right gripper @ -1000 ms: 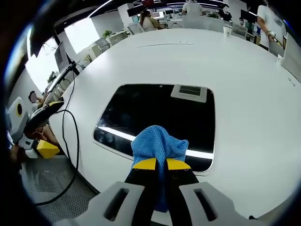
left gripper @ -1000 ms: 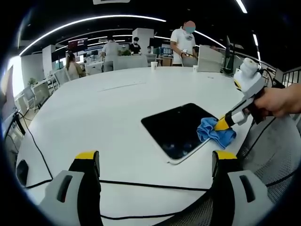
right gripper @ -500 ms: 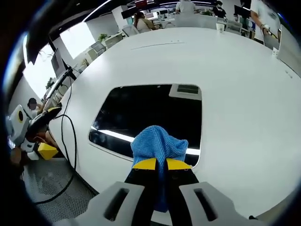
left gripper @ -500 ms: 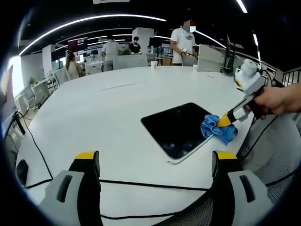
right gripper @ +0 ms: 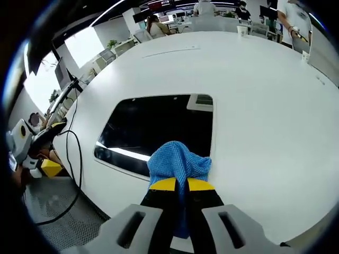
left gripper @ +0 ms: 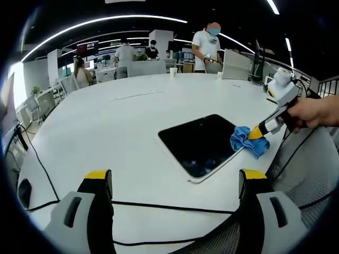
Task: Wipe the mirror surface with the cleaning cloth until all visible marks leave the cleaned area.
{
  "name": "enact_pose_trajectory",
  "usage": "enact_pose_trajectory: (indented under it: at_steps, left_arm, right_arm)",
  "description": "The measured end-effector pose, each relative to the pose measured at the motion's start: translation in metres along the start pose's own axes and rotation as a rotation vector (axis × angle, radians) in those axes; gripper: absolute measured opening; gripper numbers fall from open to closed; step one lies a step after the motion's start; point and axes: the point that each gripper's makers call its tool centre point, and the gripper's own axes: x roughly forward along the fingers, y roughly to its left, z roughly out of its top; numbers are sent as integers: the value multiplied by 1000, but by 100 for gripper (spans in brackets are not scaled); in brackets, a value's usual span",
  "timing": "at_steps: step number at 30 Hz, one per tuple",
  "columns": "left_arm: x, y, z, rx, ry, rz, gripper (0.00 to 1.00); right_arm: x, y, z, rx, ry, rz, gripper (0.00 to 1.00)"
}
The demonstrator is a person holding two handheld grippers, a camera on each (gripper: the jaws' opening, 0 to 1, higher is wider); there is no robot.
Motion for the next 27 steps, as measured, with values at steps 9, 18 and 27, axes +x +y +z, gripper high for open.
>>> enact_pose_trajectory:
  at_steps: [9, 18, 27]
  left_arm:
    - [0, -1, 0, 0, 1, -4, 99]
    - [0, 0, -1, 1, 2, -3, 99]
    - [0, 1, 0, -4, -1, 1, 99]
  right_arm:
    - [0, -3, 0, 21, -9, -6, 0]
    - [3, -3, 6, 39, -16, -12, 0]
    - [10, -8, 18, 28, -9, -21, 0]
